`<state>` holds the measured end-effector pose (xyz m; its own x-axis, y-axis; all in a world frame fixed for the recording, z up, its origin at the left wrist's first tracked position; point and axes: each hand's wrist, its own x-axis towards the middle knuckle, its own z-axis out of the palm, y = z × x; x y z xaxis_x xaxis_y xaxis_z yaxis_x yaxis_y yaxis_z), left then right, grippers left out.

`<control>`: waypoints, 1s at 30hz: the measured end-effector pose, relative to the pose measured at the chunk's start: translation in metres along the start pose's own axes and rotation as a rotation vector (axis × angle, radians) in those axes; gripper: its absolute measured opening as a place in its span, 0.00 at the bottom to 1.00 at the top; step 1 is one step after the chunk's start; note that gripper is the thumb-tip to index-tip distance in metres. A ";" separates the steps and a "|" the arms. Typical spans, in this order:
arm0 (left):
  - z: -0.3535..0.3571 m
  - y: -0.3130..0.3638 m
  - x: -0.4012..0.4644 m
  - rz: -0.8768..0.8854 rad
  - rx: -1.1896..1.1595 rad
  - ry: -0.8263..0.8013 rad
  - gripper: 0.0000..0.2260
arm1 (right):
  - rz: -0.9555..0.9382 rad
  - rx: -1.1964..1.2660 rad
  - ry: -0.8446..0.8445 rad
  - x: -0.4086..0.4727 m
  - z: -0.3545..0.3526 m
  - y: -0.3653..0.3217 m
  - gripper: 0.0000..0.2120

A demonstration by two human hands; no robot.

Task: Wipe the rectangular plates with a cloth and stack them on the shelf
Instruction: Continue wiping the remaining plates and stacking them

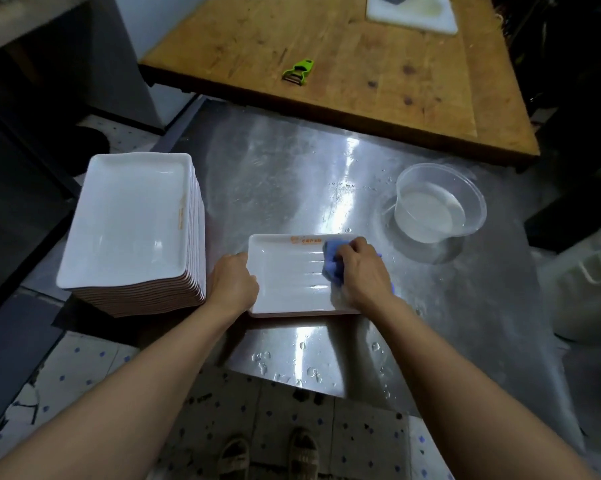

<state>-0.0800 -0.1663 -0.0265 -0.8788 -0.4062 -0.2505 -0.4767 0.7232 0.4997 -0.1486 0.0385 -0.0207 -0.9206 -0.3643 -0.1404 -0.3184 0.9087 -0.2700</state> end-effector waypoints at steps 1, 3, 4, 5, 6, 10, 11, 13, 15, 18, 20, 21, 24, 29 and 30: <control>0.000 0.000 0.000 0.003 -0.003 -0.004 0.14 | 0.025 0.037 0.021 0.008 0.001 -0.002 0.15; 0.001 -0.001 0.001 -0.007 0.002 -0.007 0.14 | 0.066 0.131 0.063 0.017 0.001 -0.009 0.13; 0.001 -0.001 0.001 -0.013 0.014 -0.006 0.15 | 0.073 0.201 0.081 0.018 0.002 -0.014 0.12; 0.001 -0.001 0.002 -0.016 0.024 -0.005 0.15 | 0.046 0.260 0.088 0.017 0.003 -0.020 0.14; 0.001 0.000 0.002 -0.015 0.032 -0.003 0.16 | -0.004 0.292 0.070 0.015 0.005 -0.027 0.17; -0.002 0.002 0.000 -0.006 0.036 0.003 0.17 | -0.175 0.189 -0.072 0.010 0.016 -0.054 0.22; -0.002 0.002 -0.001 -0.004 0.035 0.007 0.18 | -0.195 0.189 -0.085 0.008 0.018 -0.056 0.22; -0.003 0.003 -0.002 -0.011 0.033 0.008 0.18 | -0.214 0.207 -0.107 0.001 0.016 -0.051 0.19; -0.003 0.004 -0.003 -0.020 0.030 0.004 0.18 | -0.200 0.182 -0.131 -0.009 0.012 -0.039 0.16; -0.004 0.006 -0.004 -0.029 0.032 0.013 0.17 | -0.181 0.081 -0.127 -0.026 0.005 -0.020 0.14; -0.005 0.008 -0.005 -0.043 0.039 0.017 0.16 | -0.164 0.030 -0.107 -0.037 0.000 -0.009 0.13; -0.005 0.009 -0.006 -0.057 0.040 0.016 0.16 | -0.153 0.001 -0.089 -0.041 -0.003 -0.005 0.13; -0.006 0.012 -0.008 -0.086 0.033 0.014 0.17 | -0.144 -0.118 -0.033 -0.051 -0.011 0.007 0.14; -0.009 0.019 -0.015 -0.108 0.037 -0.010 0.14 | -0.078 -0.237 -0.067 -0.065 -0.021 0.016 0.14; -0.009 0.020 -0.016 -0.116 0.041 -0.017 0.14 | -0.059 -0.235 -0.047 -0.066 -0.024 0.013 0.12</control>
<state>-0.0752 -0.1503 -0.0045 -0.8178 -0.4794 -0.3185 -0.5754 0.6941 0.4326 -0.0975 0.0795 0.0074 -0.8893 -0.4219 -0.1762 -0.4199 0.9062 -0.0508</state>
